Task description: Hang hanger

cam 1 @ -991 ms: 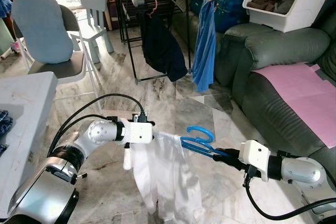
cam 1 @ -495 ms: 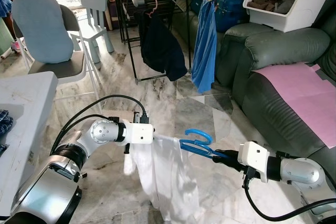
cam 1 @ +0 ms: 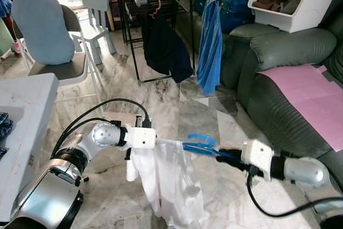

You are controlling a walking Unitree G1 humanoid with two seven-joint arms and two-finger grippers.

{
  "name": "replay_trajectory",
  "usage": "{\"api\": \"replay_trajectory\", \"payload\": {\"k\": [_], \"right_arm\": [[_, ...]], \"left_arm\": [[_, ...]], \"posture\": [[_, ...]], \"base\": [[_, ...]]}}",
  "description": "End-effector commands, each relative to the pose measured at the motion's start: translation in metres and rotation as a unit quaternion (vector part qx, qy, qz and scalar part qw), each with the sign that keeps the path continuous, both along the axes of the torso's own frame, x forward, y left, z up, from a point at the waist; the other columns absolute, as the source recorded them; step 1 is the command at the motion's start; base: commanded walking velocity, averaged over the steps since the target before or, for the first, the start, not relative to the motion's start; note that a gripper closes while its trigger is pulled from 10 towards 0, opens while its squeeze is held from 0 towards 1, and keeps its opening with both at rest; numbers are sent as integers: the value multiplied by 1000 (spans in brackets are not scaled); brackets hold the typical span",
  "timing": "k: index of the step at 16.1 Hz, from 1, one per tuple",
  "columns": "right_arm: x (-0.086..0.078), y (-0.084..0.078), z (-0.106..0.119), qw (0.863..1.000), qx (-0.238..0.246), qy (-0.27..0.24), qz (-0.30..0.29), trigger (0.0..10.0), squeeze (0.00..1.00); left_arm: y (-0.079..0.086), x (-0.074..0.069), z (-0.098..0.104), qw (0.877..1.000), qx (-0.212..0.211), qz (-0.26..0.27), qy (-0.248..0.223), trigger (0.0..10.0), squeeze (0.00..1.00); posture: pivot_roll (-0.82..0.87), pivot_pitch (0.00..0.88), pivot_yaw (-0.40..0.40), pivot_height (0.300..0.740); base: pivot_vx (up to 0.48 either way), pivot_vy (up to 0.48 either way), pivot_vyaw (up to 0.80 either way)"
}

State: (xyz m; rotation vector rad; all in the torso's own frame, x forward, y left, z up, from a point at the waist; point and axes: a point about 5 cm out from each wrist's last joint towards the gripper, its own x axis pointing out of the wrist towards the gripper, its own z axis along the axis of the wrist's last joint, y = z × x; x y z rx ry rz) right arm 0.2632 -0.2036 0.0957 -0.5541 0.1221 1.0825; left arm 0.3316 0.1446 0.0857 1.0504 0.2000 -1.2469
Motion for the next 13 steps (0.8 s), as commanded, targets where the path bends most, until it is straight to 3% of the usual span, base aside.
{"api": "replay_trajectory", "payload": {"k": [1, 2, 4, 5, 6, 7, 10, 13], "right_arm": [[7, 4, 9, 1000, 4, -31, 3, 10000, 1000], [10, 4, 10, 999, -6, -44, 4, 10000, 1000], [31, -1, 20, 992, -36, -106, -55, 10000, 1000], [55, -10, 37, 970, -38, -181, -156, 10000, 1000], [63, -13, 46, 961, -26, -200, -192, 10000, 1000], [67, -14, 51, 956, -19, -211, -204, 10000, 1000], [86, -20, 78, 911, 18, -293, -289, 10000, 1000], [91, -22, 90, 894, 62, -305, -322, 10000, 1000]], "left_arm": [[5, 0, 2, 999, -39, 26, 11, 0, 0], [9, -2, 1, 999, -40, 29, 13, 0, 0], [20, -5, -4, 997, -47, 55, 17, 0, 0], [23, -9, -8, 995, -70, 72, 30, 0, 0], [24, -11, -10, 994, -74, 74, 33, 0, 0], [24, -13, -12, 993, -79, 78, 37, 0, 0], [22, -18, -21, 989, -97, 98, 50, 0, 0], [21, -17, -23, 986, -105, 117, 56, 0, 0]], "posture": [[-187, 0, 21, 740], [-187, 0, 21, 740], [-179, 0, 16, 740], [-176, 0, 7, 740], [-174, 0, 5, 740], [-173, 0, 3, 740], [-170, 0, -5, 740], [-170, 0, 0, 740]], "base": [[0, 0, 0], [0, 0, 0], [0, 0, 0], [0, 0, 0], [0, 0, 0], [0, 0, 0], [0, 0, 0], [0, 0, 0]]}}
